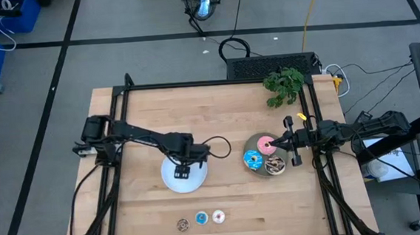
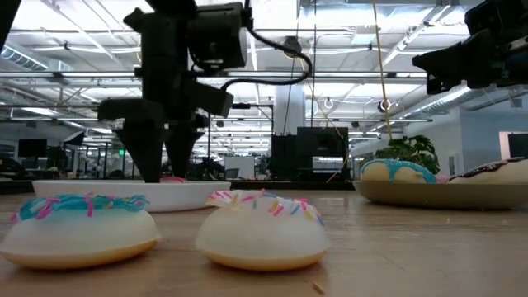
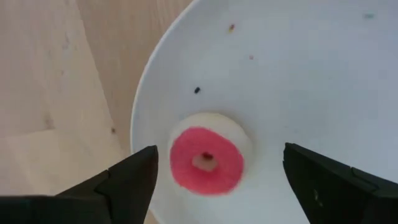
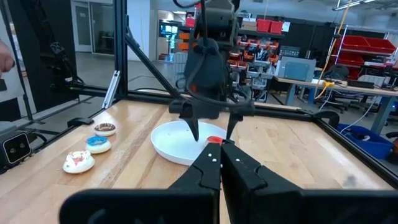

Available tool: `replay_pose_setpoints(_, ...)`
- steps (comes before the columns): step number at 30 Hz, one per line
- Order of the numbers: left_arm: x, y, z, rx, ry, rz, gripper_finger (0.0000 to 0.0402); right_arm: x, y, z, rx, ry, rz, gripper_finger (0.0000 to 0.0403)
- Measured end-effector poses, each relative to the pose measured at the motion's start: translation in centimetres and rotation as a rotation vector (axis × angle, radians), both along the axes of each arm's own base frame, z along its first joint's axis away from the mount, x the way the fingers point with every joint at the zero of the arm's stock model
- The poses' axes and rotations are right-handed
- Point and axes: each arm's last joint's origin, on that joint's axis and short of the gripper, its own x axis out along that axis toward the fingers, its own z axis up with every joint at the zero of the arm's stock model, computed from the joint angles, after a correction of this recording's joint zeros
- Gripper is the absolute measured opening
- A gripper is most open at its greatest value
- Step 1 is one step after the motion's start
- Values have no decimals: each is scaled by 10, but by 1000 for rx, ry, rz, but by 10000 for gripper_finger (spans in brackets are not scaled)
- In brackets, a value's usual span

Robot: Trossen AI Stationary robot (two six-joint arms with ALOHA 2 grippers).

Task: Pick & Place donuts
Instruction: Put the small brown donut on the white plate

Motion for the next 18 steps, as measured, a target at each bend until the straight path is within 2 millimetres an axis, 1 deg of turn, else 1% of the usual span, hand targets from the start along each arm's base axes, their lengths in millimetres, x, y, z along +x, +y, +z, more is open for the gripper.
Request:
replay_pose_setpoints(3, 5, -6, 17, 13, 9, -4, 342, 0, 0, 0, 0, 0, 0, 0)
replay_pose_setpoints(7, 16, -23, 59, -1, -29, 9, 342, 0, 0, 0, 0, -1, 0, 0)
replay_pose_setpoints(11, 24, -48, 98, -58, -131, 22, 337, 0, 0, 0, 0, -4, 0, 0)
replay_pose_setpoints(14, 21, -77, 119, -88, -182, -49, 304, 0, 0, 0, 0, -4, 0, 0)
replay_pose_setpoints(18, 13, -109, 130, -109, -223, -132, 220, 0, 0, 0, 2, -3, 0, 0)
